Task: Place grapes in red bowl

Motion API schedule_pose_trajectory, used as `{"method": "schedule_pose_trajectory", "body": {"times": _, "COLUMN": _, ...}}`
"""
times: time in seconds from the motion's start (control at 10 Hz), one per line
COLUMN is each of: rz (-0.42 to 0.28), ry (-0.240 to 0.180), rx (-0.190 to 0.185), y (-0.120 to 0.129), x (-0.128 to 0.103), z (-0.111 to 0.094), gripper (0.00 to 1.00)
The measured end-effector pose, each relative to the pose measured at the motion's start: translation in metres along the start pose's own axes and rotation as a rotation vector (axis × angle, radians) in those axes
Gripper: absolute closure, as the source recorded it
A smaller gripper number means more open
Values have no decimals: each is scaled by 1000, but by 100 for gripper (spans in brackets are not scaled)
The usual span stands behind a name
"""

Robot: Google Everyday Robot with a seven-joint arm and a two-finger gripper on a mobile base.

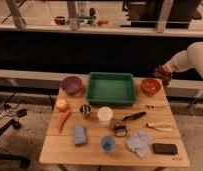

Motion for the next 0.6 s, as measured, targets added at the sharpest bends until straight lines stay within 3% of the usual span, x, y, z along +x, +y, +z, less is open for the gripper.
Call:
{"method": "schedule_pose_trajectory", "body": {"times": 0.4, "rz": 4, "ry": -15, "rx": -26, "y": -5, "x": -14, "z": 25, "gripper": 82}}
{"method": "schedule_pose_trajectory", "body": {"times": 0.6, "rz": 23, "ry": -3, "rx": -34, "y": -8, "x": -5, "z": 38, "gripper": 82}}
